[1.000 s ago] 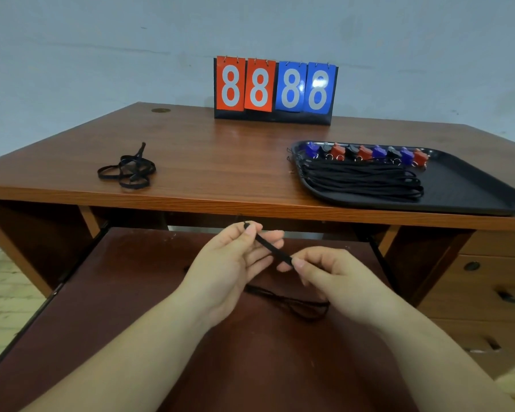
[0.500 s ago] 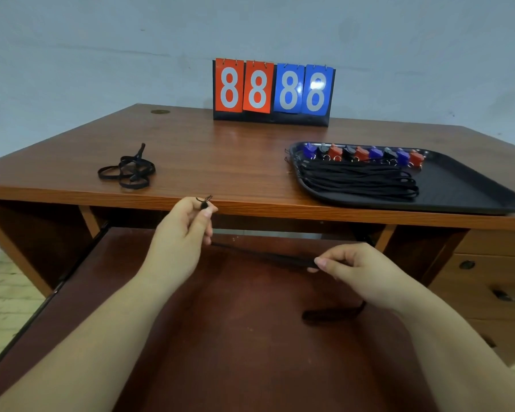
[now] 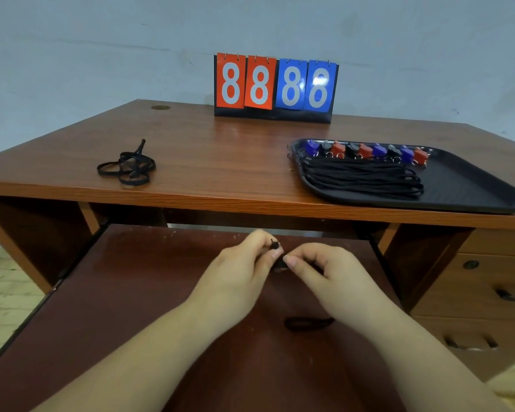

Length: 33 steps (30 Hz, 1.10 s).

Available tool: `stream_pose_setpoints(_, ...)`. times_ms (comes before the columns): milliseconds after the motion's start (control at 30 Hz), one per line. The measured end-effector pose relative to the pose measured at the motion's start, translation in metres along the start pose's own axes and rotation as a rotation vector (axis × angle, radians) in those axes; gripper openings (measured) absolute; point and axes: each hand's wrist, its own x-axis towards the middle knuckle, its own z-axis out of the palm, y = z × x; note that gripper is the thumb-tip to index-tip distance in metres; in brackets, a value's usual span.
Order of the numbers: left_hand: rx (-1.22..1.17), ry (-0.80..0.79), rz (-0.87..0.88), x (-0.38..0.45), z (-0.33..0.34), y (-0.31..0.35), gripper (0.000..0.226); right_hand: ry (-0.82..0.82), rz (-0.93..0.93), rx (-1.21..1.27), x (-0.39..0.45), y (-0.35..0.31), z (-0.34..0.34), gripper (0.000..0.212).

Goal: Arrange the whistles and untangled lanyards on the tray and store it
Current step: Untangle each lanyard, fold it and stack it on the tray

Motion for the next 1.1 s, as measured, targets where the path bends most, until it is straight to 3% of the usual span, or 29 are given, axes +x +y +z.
stream_pose_setpoints(333, 0.019, 0.037, -0.042, 0.007, -0.011, -0.012, 0.011, -0.072, 0.059, 0.003, 0.003, 0.006, -0.011, 0.013)
stream_pose_setpoints(733, 0.102, 0.174, -0.252, 0.023, -0.039, -0.054, 0.011, 0.031, 0.213, 0.004, 0.006, 0.038, -0.036, 0.013)
stream_pose_setpoints(967, 0.174, 0.086, -0.274, 0.019, -0.037, -0.058, 0.009, 0.09, 0.222, 0.019, 0.005, 0.037, -0.037, 0.013)
stream_pose_setpoints(1100, 0.297, 0.076, -0.195, 0.017, -0.039, -0.045, 0.01, 0.119, 0.177, 0.065, 0.004, 0.029, -0.034, 0.018)
